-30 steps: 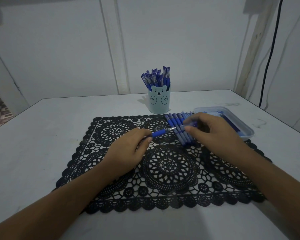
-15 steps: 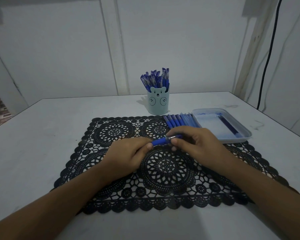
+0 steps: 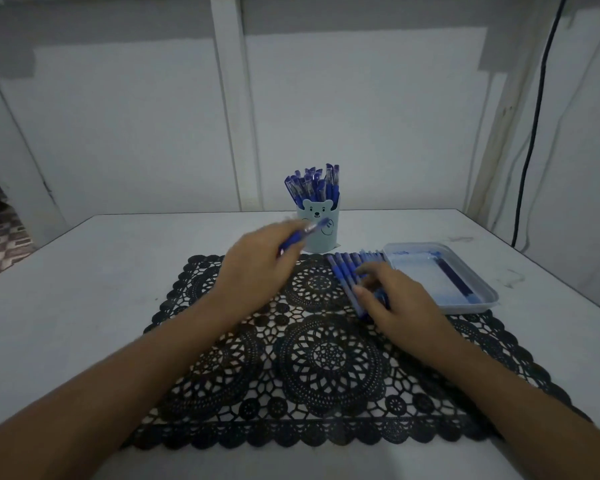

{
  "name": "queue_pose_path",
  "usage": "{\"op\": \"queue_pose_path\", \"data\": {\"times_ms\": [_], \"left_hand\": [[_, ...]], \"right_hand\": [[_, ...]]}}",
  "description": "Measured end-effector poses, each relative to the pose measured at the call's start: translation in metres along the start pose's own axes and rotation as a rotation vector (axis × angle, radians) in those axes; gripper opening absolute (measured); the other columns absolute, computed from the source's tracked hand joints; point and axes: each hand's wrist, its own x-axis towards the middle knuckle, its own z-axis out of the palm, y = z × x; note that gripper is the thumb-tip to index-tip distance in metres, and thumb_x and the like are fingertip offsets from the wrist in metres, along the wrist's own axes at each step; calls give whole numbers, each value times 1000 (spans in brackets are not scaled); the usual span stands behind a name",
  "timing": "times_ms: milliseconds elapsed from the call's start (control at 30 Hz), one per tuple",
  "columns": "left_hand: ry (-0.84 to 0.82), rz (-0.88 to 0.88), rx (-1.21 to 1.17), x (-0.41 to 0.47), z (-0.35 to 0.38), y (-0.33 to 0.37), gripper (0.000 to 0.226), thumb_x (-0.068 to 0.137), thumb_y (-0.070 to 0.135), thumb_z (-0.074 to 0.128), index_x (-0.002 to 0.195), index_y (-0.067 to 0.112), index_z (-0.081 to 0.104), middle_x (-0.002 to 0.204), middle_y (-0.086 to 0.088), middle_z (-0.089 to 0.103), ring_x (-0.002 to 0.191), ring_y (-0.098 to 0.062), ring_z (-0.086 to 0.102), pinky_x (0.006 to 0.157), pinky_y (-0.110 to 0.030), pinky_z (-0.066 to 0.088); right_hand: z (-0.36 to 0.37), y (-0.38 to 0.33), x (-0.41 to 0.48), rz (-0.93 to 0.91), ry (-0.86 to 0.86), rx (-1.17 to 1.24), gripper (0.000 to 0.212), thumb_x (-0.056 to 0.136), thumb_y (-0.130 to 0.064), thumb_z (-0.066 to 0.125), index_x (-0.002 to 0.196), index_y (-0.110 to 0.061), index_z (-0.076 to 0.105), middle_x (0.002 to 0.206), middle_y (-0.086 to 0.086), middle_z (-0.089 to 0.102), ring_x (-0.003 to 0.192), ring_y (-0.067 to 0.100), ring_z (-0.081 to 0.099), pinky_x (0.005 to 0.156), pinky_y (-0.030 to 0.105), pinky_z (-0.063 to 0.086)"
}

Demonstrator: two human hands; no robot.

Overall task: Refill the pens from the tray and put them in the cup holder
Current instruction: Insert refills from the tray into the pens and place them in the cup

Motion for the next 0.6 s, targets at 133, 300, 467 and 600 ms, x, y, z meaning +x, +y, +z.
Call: {"op": "queue_pose_path", "data": {"times_ms": [133, 300, 467, 600], "left_hand": [[126, -308, -233, 80, -1, 5, 17, 98, 22, 39, 110, 16, 50, 68, 8, 47, 55, -3, 41, 45, -7, 32], [224, -513, -656, 165, 10, -1, 22, 99, 20, 32, 94, 13, 52, 69, 3, 43, 56, -8, 36, 50, -19, 33], [364, -470, -691, 202, 12, -6, 17, 96, 19, 45, 94, 10, 59, 68, 4, 48, 63, -8, 42, 56, -15, 38], [272, -451, -510, 202, 30, -21, 18, 94, 23, 50, 95, 9, 62, 86, -4, 63, 80, -19, 59, 82, -34, 51]], "right_hand": [[3, 16, 2, -8, 43, -124, 24, 92, -22, 49, 115, -15, 56, 92, -9, 55, 92, 13, 51, 76, 19, 34], [5, 19, 1, -41, 14, -160, 24, 92, -23, 49, 113, -16, 58, 98, -1, 62, 95, 16, 53, 82, 29, 44], [4, 19, 1, -43, -5, -160, 25, 93, -26, 47, 112, -18, 59, 102, -3, 62, 96, 14, 53, 85, 32, 44], [3, 18, 1, -46, -20, -161, 24, 93, -24, 48, 113, -19, 59, 105, -3, 62, 99, 14, 52, 86, 27, 42]]}}
